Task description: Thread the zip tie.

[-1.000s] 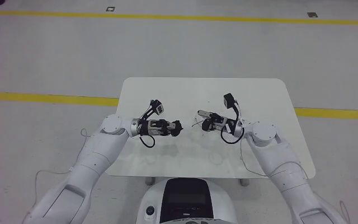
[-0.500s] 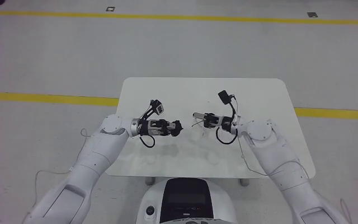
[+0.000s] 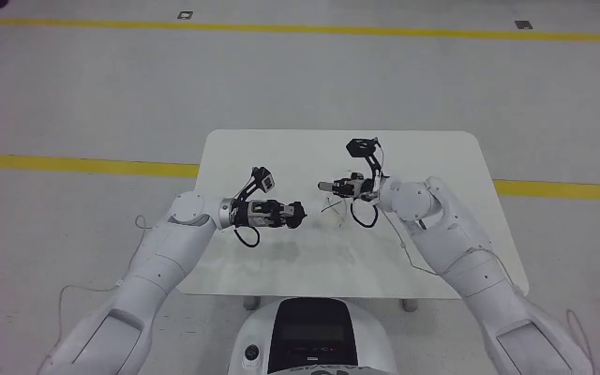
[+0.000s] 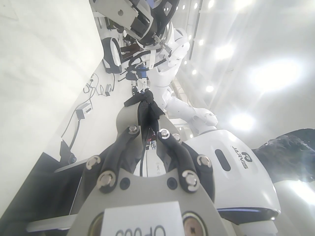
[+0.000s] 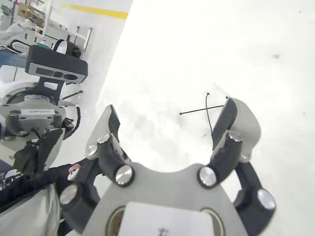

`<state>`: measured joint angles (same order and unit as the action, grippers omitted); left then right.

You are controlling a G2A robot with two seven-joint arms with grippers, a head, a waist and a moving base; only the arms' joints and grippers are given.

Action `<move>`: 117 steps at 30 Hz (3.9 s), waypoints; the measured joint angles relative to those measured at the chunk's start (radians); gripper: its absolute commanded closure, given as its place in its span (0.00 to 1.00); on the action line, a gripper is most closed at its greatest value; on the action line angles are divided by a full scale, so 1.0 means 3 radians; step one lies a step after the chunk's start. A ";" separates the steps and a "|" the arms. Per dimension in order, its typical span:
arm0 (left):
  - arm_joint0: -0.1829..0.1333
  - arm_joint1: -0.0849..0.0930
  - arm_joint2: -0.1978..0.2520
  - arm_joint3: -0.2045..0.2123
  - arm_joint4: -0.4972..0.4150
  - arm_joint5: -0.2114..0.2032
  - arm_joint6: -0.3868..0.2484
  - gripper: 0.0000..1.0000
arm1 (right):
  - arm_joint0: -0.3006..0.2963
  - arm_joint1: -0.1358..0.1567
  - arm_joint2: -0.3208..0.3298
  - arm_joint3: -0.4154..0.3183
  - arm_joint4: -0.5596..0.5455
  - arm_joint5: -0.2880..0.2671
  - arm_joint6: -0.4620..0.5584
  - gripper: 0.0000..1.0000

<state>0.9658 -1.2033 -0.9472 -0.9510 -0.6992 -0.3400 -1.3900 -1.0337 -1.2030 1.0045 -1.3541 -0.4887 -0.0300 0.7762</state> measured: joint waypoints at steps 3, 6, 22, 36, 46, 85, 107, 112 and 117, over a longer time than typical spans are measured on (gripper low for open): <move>0.0000 0.0000 0.0000 0.0000 0.0000 0.0000 0.0000 1.00 | -0.0001 0.0000 0.0001 -0.0001 0.0004 -0.0001 0.0002 0.00; 0.0000 0.0000 0.0000 0.0000 0.0000 0.0000 0.0000 1.00 | -0.0020 0.0010 -0.0017 -0.0036 -0.0085 -0.0039 -0.0084 0.00; 0.0000 0.0000 0.0000 0.0000 0.0000 0.0000 0.0000 1.00 | -0.0080 0.0034 -0.0282 -0.0193 -0.1697 0.0088 -0.0417 0.00; 0.0000 0.0000 0.0000 0.0000 0.0000 0.0000 0.0000 1.00 | -0.0070 0.0028 -0.0566 -0.0174 -0.2762 -0.0028 -0.0338 0.00; 0.0000 0.0000 0.0000 0.0000 0.0000 0.0000 0.0000 1.00 | 0.0028 -0.0025 -0.0694 -0.0024 -0.2985 -0.0358 -0.0271 0.00; 0.0000 0.0000 0.0000 0.0000 0.0000 0.0000 0.0000 1.00 | 0.0649 -0.0471 -0.1226 0.1120 -0.3292 -0.0736 0.0041 0.52; 0.0000 0.0000 0.0000 0.0000 0.0000 0.0000 0.0000 1.00 | 0.0825 -0.0611 -0.1464 0.1457 -0.3007 -0.1033 -0.0105 0.56; 0.0000 0.0000 0.0000 0.0000 0.0000 0.0000 0.0000 1.00 | 0.0880 -0.0611 -0.1558 0.1508 -0.2881 -0.1033 -0.0150 0.62; 0.0000 0.0000 0.0000 0.0000 0.0000 0.0000 0.0000 1.00 | 0.0924 -0.0615 -0.1629 0.1557 -0.2797 -0.1033 -0.0154 0.67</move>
<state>0.9658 -1.2033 -0.9472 -0.9510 -0.6992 -0.3400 -1.3900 -0.7564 -1.3875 0.5159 -0.8871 -1.3279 -0.3400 0.7301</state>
